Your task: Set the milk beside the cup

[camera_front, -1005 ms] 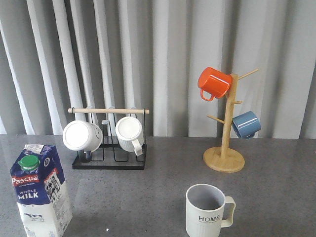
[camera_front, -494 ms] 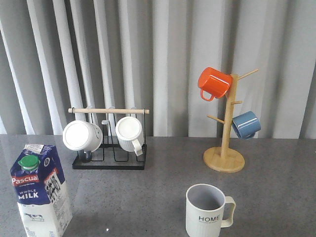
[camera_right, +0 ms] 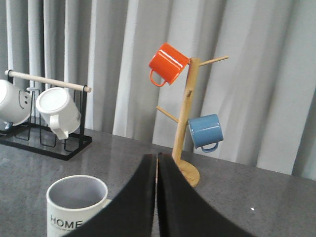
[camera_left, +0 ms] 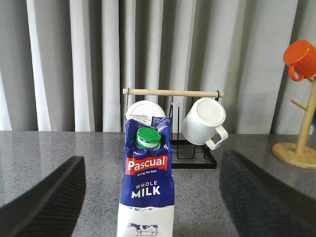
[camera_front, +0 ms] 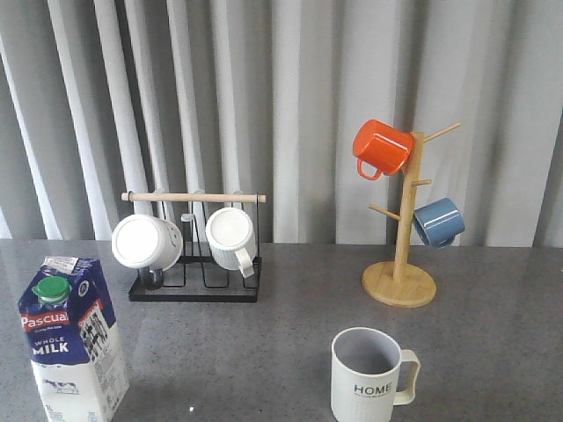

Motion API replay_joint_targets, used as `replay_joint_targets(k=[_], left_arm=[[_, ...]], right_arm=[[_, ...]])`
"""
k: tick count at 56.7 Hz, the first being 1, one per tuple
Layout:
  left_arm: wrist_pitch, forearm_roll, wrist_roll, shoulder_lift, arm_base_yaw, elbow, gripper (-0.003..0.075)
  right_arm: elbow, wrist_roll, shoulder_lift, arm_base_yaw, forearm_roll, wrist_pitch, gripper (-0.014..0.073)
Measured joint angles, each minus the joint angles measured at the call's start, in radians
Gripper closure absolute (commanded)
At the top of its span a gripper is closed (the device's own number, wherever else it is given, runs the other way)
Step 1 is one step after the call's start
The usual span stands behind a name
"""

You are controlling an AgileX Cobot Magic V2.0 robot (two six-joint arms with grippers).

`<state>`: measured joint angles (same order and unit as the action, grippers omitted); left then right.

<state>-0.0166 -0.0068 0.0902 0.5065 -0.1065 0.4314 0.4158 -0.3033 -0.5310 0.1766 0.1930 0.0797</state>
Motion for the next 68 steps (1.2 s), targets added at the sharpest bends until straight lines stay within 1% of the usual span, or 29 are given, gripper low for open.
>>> replay_joint_targets(k=[5, 9, 12, 16, 25, 28, 34, 46, 58, 68], left_arm=[[0.000, 0.000, 0.000, 0.000, 0.000, 0.000, 0.0187], [0.000, 0.000, 0.000, 0.000, 0.000, 0.000, 0.0187], [0.000, 0.000, 0.000, 0.000, 0.000, 0.000, 0.0187], [0.000, 0.000, 0.000, 0.000, 0.000, 0.000, 0.0187], [0.000, 0.000, 0.000, 0.000, 0.000, 0.000, 0.0187], [0.000, 0.000, 0.000, 0.000, 0.000, 0.000, 0.0187], [0.000, 0.000, 0.000, 0.000, 0.000, 0.000, 0.0187], [0.000, 0.000, 0.000, 0.000, 0.000, 0.000, 0.0187], [0.000, 0.000, 0.000, 0.000, 0.000, 0.000, 0.0187], [0.000, 0.000, 0.000, 0.000, 0.000, 0.000, 0.0187]], right_arm=[[0.000, 0.061, -0.041, -0.103, -0.008, 0.002, 0.0597], [0.000, 0.135, -0.082, -0.209, -0.035, -0.008, 0.0596], [0.000, 0.205, -0.100, -0.272, -0.091, -0.014, 0.0596], [0.000, 0.296, -0.107, -0.311, -0.193, -0.015, 0.0596], [0.000, 0.492, -0.075, -0.322, -0.410, -0.012, 0.0596], [0.000, 0.536, -0.054, -0.322, -0.472, -0.011, 0.0596], [0.000, 0.606, -0.020, -0.322, -0.555, -0.011, 0.0596], [0.000, 0.631, -0.002, -0.322, -0.602, -0.024, 0.0596], [0.000, 0.634, -0.002, -0.322, -0.601, -0.121, 0.0596], [0.000, 0.634, -0.002, -0.322, -0.601, -0.136, 0.0596]])
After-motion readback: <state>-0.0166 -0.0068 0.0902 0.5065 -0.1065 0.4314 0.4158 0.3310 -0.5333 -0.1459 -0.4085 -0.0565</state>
